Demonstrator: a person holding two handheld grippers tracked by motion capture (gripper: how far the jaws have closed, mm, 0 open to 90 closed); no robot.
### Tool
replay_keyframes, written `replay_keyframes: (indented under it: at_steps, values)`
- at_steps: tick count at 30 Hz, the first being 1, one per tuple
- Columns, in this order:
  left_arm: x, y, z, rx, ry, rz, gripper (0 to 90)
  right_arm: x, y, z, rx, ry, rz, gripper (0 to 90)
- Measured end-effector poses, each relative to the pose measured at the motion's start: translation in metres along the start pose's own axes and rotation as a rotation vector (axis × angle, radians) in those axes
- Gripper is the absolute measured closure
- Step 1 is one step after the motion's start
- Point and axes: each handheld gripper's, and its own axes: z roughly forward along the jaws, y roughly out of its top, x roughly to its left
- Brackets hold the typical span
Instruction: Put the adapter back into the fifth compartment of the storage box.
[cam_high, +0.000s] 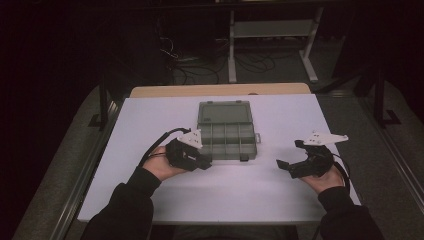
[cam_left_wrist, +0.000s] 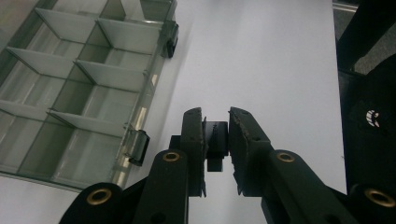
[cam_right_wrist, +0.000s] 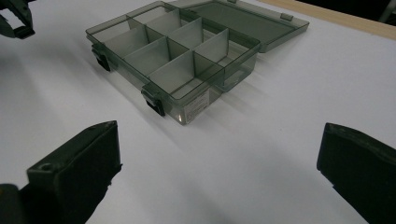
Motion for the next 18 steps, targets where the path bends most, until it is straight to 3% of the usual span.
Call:
replay_keyframes:
  at_steps: [18]
  values:
    - [0.022, 0.008, -0.013, -0.02, 0.036, -0.03, 76.5, 0.0, 0.0, -0.001, -0.004, 0.004, 0.004, 0.0]
